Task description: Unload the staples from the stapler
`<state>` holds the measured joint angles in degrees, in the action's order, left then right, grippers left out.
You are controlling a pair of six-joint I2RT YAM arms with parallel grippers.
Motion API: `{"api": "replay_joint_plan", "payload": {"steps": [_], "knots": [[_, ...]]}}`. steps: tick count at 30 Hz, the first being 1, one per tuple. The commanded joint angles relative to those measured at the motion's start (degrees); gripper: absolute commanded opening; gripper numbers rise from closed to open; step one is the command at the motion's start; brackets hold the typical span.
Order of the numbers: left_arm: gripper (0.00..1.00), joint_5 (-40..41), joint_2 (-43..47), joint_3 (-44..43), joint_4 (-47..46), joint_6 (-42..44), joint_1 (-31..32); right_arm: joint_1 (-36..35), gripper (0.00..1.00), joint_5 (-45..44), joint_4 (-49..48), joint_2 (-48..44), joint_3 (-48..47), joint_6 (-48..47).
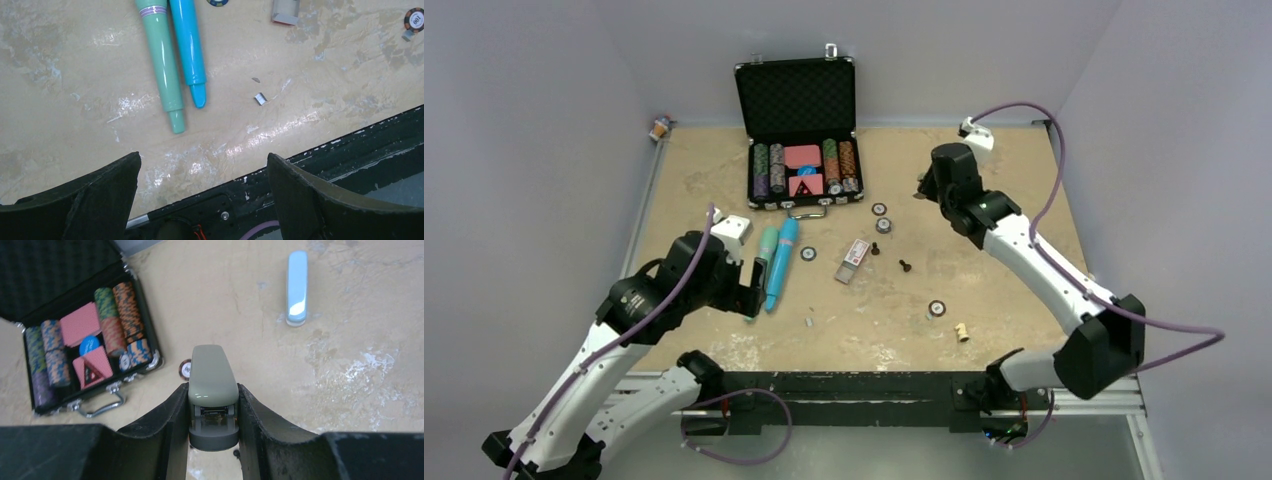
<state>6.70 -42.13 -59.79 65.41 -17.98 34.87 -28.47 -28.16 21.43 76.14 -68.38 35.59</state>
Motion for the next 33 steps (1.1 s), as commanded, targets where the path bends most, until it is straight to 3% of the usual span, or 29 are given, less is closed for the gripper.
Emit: {"api": "replay_joint_plan", "payload": {"steps": [1, 5, 10, 19, 25, 33], "knots": [[1.0, 1.4, 0.0, 3.0, -7.1, 0.4, -0.3, 0.0, 0.0, -9.2, -4.1, 6.9, -7.0, 3.9], [1.0, 2.5, 0.9, 6.6, -10.3, 0.3, -0.3, 0.5, 0.0, -12.8, -2.6, 15.2, -12.5, 4.7], [1.0, 4.2, 0.8, 7.1, -10.3, 0.8, -0.4, 3.7, 0.0, -9.9, -5.8, 22.4, -15.5, 5.6], [1.0, 3.1, 1.9, 8.1, -11.4, 1.2, -0.3, 7.6, 0.0, -18.1, -6.7, 36.1, -26.8, 2.2], [1.0, 2.0, 0.8, 8.1, -11.6, 1.8, -0.3, 12.0, 0.0, -16.1, -8.2, 41.1, -29.5, 2.9], [0.99, 1.6, 0.0, 8.2, -11.8, 2.0, -0.3, 12.4, 0.0, -14.0, -8.8, 44.8, -29.3, -0.5]]}}
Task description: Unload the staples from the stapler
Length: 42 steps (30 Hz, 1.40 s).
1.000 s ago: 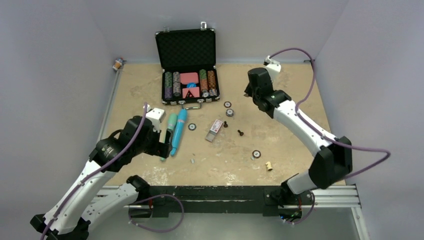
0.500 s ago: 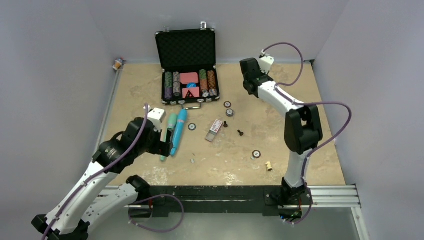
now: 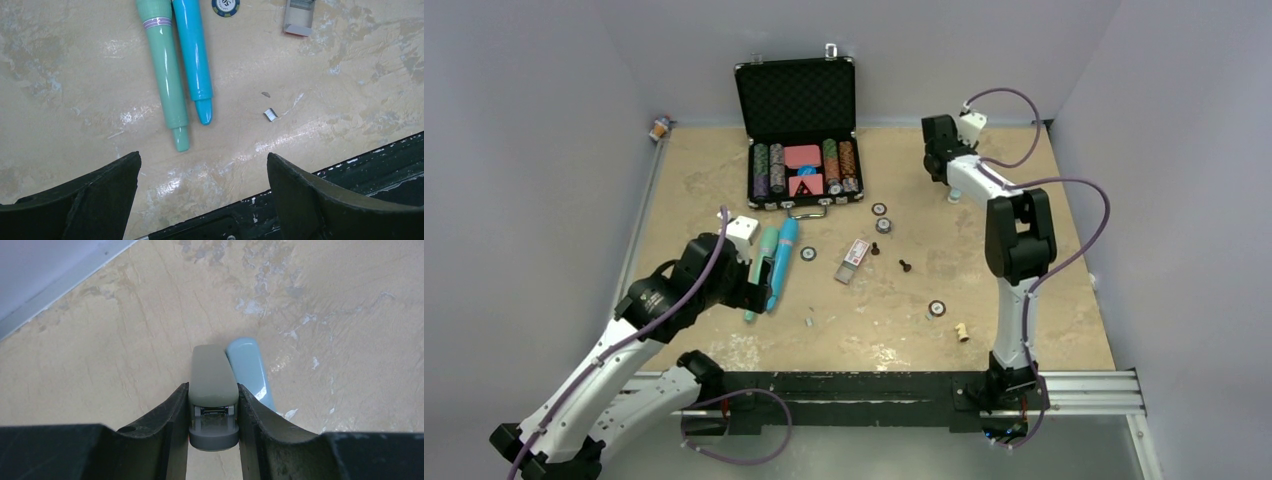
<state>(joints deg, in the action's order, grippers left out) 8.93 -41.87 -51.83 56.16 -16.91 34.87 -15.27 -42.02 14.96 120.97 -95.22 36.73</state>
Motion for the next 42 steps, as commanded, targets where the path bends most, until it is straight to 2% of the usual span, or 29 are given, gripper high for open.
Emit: {"api": "replay_joint_plan", "payload": {"steps": [1, 6, 11, 15, 17, 18, 20, 23, 31, 38, 42], "knots": [[0.99, -0.7, -0.4, 0.2, -2.6, 0.9, -0.3, -0.7, 0.0, 1.0, -1.7, 0.4, -2.9, -1.9], [0.99, -1.0, -1.2, 0.0, -2.6, 1.2, -0.4, -0.8, 0.0, 8.6, 3.2, 2.2, -2.6, -1.5], [0.99, -0.9, -1.2, 0.1, -2.6, 1.1, -0.3, -0.7, 0.0, 16.4, -1.3, -1.6, 7.2, -1.5], [0.98, -0.9, -1.5, 0.0, -2.6, 1.2, -0.3, -1.4, 0.01, 18.6, -4.4, -5.1, 12.4, -2.5], [0.98, -0.9, -1.6, 0.1, -2.7, 1.2, -0.4, -1.6, 0.07, 20.0, -4.3, -5.9, 13.8, -3.5], [0.98, -0.9, -1.6, 0.0, -2.6, 1.2, -0.4, -1.5, 0.12, 20.8, -3.9, -6.2, 14.1, -3.6], [0.98, -0.9, -1.6, 0.1, -2.7, 1.2, -0.5, -1.5, 0.32, 22.4, -2.5, -6.3, 14.4, -3.4], [0.98, -0.9, -1.6, 0.0, -2.7, 1.2, -0.4, -1.5, 0.45, 24.1, -2.2, -7.0, 15.3, -3.6], [0.98, -0.8, -1.7, 0.1, -2.6, 1.2, -0.4, -2.0, 0.53, 25.7, -1.4, -10.3, 16.9, -4.8], [0.97, -0.7, -2.0, 0.0, -2.6, 1.2, -0.4, -2.1, 0.58, 27.5, -0.7, -16.9, 20.4, -4.3], [0.97, -0.6, -2.1, 0.1, -2.6, 1.2, -0.4, -2.1, 0.63, 28.8, -1.1, -22.1, 25.5, -2.4]]}}
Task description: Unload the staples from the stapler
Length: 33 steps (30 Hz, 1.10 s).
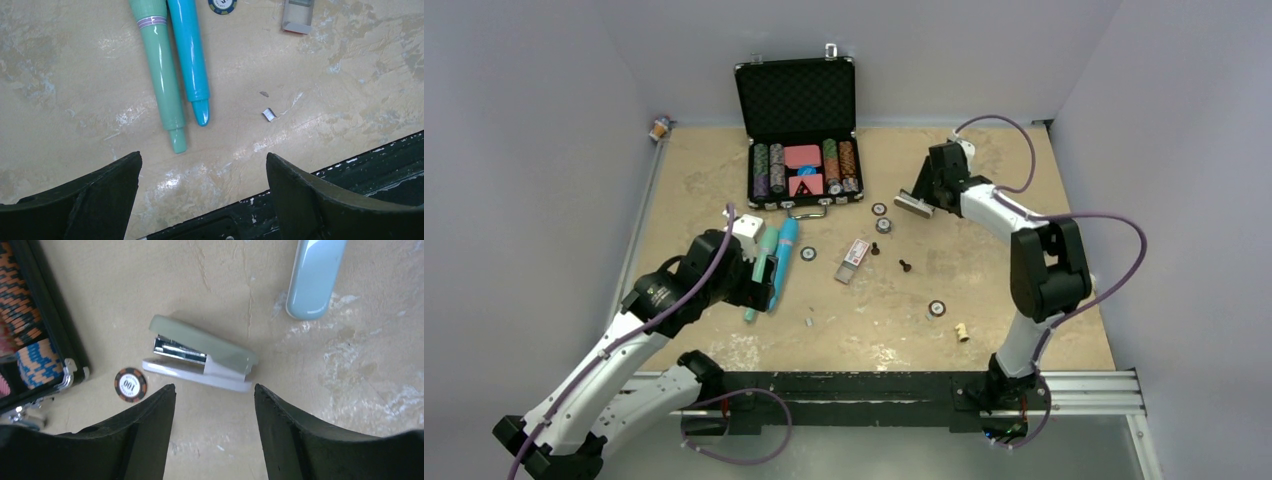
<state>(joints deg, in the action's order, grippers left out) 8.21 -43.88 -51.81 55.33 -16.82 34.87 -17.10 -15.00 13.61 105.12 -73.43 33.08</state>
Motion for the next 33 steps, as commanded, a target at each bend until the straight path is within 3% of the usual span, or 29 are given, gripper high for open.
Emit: {"api": "replay_joint_plan", "payload": {"steps": [1, 15, 21, 24, 28, 33], "knots": [[0.97, 0.1, -0.2, 0.0, -1.7, 1.1, -0.4, -0.2, 0.63, 2.2, 0.1, -7.5, 5.4, 1.4], [0.98, 0.4, -0.7, 0.0, -1.6, 1.0, -0.4, -1.4, 0.6, 11.0, -1.0, -19.3, 10.2, -0.9], [1.0, 2.0, -0.6, -0.1, -1.0, 0.1, -0.4, -6.2, 0.61, 10.4, 5.1, -22.8, 9.0, -3.3], [1.0, 2.5, -0.3, 0.0, -1.1, -0.3, -0.4, -10.6, 0.68, 9.0, 11.1, -22.4, 6.3, -4.2], [1.0, 2.8, -1.3, -0.4, -0.6, -0.5, -0.4, -13.6, 0.97, 12.1, 19.9, -21.5, 4.0, -4.0], [1.0, 2.7, -1.6, -0.4, -0.7, -0.3, -0.4, -13.9, 0.99, 12.2, 23.8, -27.2, 8.8, -3.1]]}}
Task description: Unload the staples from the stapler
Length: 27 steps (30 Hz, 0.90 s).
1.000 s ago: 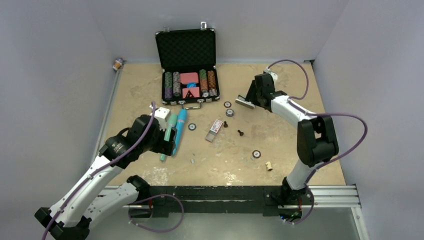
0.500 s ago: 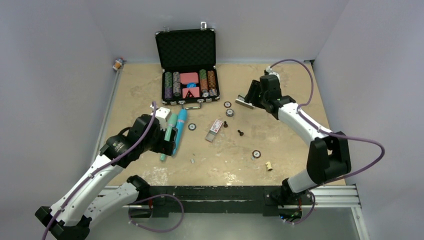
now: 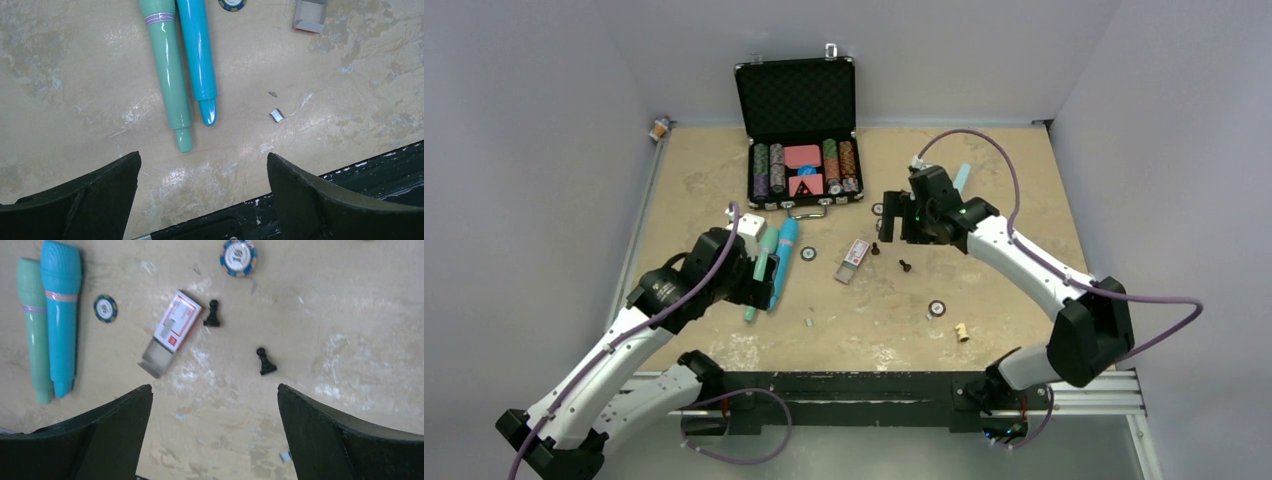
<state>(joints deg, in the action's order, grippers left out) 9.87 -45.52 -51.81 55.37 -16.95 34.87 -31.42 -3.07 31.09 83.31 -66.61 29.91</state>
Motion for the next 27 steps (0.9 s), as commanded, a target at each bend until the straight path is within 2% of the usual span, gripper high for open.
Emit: {"api": "replay_joint_plan", "payload": {"steps": [1, 7, 12, 16, 18, 24, 27], "knots": [[1.0, 1.0, 0.1, -0.4, -0.8, -0.2, -0.5, 0.5, 0.99, -0.3, 7.1, -6.6, 3.1, 0.7], [1.0, 0.9, -0.2, -0.3, -1.0, 0.0, -0.4, 0.3, 0.98, -1.5, 10.1, -11.9, 10.0, 6.7], [0.99, 0.8, -0.3, -0.3, -1.0, 0.2, -0.4, 0.2, 0.89, -5.2, 12.1, -15.0, 17.1, 14.2], [0.99, 0.9, -0.1, -0.3, -0.9, 0.2, -0.4, 0.1, 0.89, -0.9, 10.0, -16.6, 24.0, 19.4], [0.99, 0.9, 0.0, -0.2, -1.0, 0.1, -0.4, 0.1, 0.89, -1.8, 10.2, -16.9, 24.9, 21.3], [0.99, 1.2, 0.1, -0.2, -1.0, 0.0, -0.5, 0.1, 0.81, -1.6, 6.5, -16.1, 29.9, 25.0], [0.98, 1.3, 0.1, -0.3, -0.9, 0.0, -0.4, 0.1, 0.73, -0.9, 4.2, -14.2, 31.4, 25.3]]}}
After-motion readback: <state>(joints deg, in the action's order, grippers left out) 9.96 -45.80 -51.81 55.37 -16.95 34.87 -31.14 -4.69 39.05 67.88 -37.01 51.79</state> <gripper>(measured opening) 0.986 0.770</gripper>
